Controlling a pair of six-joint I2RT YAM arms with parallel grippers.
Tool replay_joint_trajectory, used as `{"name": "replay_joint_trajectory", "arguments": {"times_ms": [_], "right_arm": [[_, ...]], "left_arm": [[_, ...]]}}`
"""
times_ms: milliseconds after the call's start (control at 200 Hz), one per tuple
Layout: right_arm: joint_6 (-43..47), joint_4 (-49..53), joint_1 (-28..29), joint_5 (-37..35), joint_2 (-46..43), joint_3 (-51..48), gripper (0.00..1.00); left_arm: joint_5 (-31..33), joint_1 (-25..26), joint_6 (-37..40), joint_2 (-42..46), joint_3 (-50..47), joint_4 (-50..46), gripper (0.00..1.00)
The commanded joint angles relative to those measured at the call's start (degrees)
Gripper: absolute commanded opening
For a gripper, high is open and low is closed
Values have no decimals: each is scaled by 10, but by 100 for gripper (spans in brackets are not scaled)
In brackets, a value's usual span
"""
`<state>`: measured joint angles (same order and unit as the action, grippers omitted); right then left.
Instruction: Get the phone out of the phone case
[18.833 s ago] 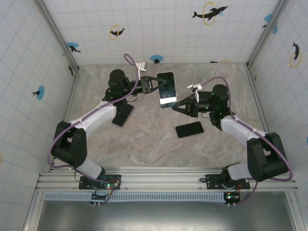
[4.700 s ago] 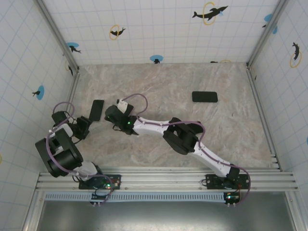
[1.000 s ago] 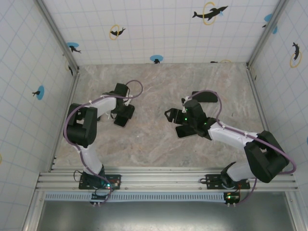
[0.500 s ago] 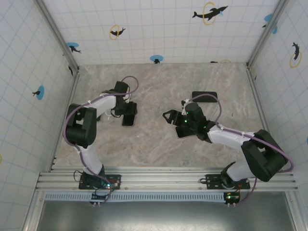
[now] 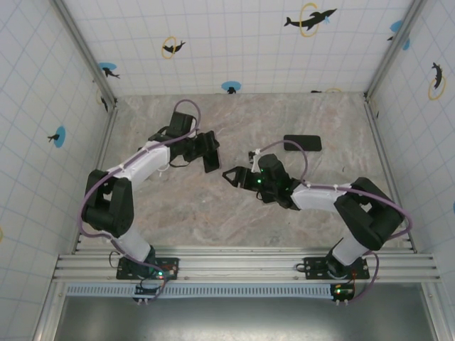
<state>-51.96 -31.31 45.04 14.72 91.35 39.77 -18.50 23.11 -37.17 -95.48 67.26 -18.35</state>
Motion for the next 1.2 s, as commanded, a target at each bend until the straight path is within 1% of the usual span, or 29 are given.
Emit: {"name": "replay_joint_trajectory", "arguments": {"times_ms": [0, 20, 30, 45, 120, 170, 290, 420, 485, 586, 626, 851, 976, 1066, 1196], "right_arm": [[13, -32, 3, -7, 15, 34, 72], [15, -33, 3, -9, 18, 36, 70], [16, -33, 2, -11, 18, 37, 70], [18, -31, 2, -12, 20, 39, 69], [27, -12, 0, -22, 30, 52, 60], [34, 19, -1, -30, 38, 66, 54], [41, 23, 5, -32, 49, 81, 48], [43, 33, 9, -41, 59, 96, 38], [42, 32, 10, -49, 57, 98, 30], [43, 32, 11, -58, 53, 100, 15], [44, 32, 12, -63, 49, 100, 11], [39, 31, 10, -60, 35, 90, 4], [29, 21, 3, -52, 20, 78, 3], [-2, -17, -11, -22, 11, 63, 3], [-53, -72, -29, 12, -4, 37, 3]], "left_arm": [[-23, 8, -59, 34, -22, 42, 66], [-25, 8, -65, 36, -24, 46, 66], [-25, 23, -68, 37, -25, 49, 66], [-25, 28, -71, 40, -25, 50, 66], [-26, 36, -81, 46, -26, 55, 66], [-24, 40, -86, 51, -26, 56, 66], [-19, 48, -94, 61, -34, 58, 66], [-31, 53, -108, 66, -46, 80, 66], [-31, 54, -108, 66, -46, 82, 67], [-26, 55, -107, 68, -50, 81, 68], [-23, 55, -104, 68, -52, 80, 68], [-31, 54, -81, 80, -69, 117, 80], [-36, 54, -66, 83, -71, 138, 82], [-32, 51, -60, 85, -70, 149, 84], [-52, 43, -69, 80, -68, 183, 87]]}}
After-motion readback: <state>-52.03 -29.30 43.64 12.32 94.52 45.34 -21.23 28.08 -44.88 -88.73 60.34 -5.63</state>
